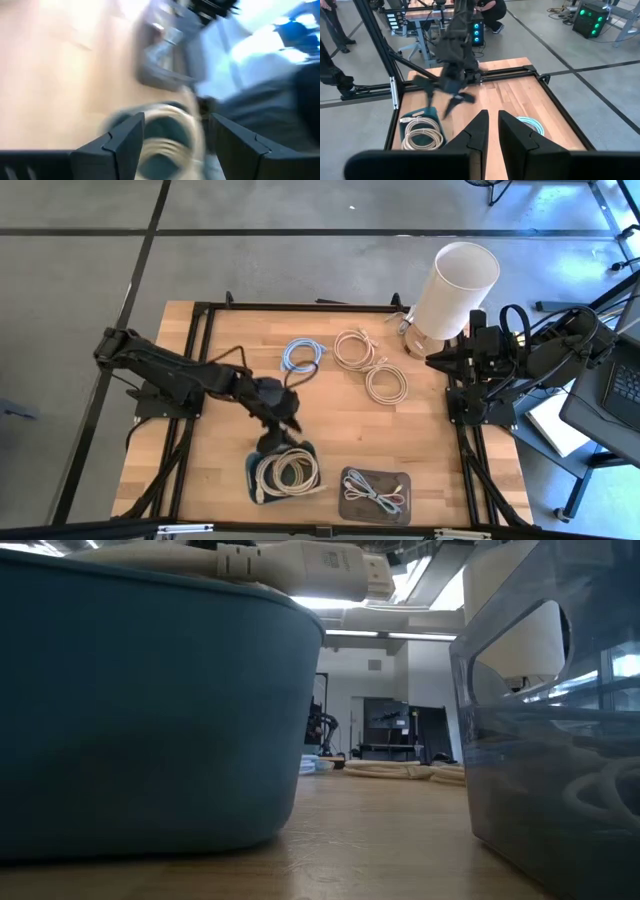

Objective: Pick & Place USB Port
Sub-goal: Put the blue HDMI cable into the blue bin

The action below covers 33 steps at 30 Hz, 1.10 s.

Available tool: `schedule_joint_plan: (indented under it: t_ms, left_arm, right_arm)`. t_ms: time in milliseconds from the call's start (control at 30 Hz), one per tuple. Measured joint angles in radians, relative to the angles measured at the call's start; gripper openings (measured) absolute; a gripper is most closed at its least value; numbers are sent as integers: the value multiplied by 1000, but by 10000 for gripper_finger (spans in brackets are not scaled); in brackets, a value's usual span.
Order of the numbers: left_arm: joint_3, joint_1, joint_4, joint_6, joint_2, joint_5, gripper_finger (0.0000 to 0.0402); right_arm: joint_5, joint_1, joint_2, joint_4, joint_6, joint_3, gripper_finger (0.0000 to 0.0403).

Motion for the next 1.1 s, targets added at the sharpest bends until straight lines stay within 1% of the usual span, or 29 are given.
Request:
schedule_joint_plan:
  t_ms: [167,267,333,400,500,600,667,767,867,1100]
  left_arm:
    - [0,83,-140,232,-26,-241,216]
    - [0,135,-197,332,-14,-377,216]
    - [0,173,-240,394,5,-418,216]
    - [0,217,-245,442,34,-407,216]
    - [0,288,-265,455,97,-368,215]
    - [-1,358,-266,456,168,-297,207]
    - [0,395,-245,468,213,-267,199]
    - [-1,432,-222,516,273,-246,187]
    - [0,459,-197,555,307,-246,179]
    - [0,523,-159,541,326,-250,178]
  right_arm:
    - [-1,0,4,0,1,0,46]
    - [-1,0,9,0,2,0,46]
    - [-1,0,12,0,0,0,46]
    - [-1,0,16,1,0,0,46]
    - [-1,0,20,1,-1,0,46]
    - [-1,0,27,0,0,0,46]
    - [-1,0,29,0,0,0,46]
    - [-1,0,33,1,0,0,46]
    - [-1,0,38,1,0,0,46]
    - [-1,0,45,0,-4,0,45]
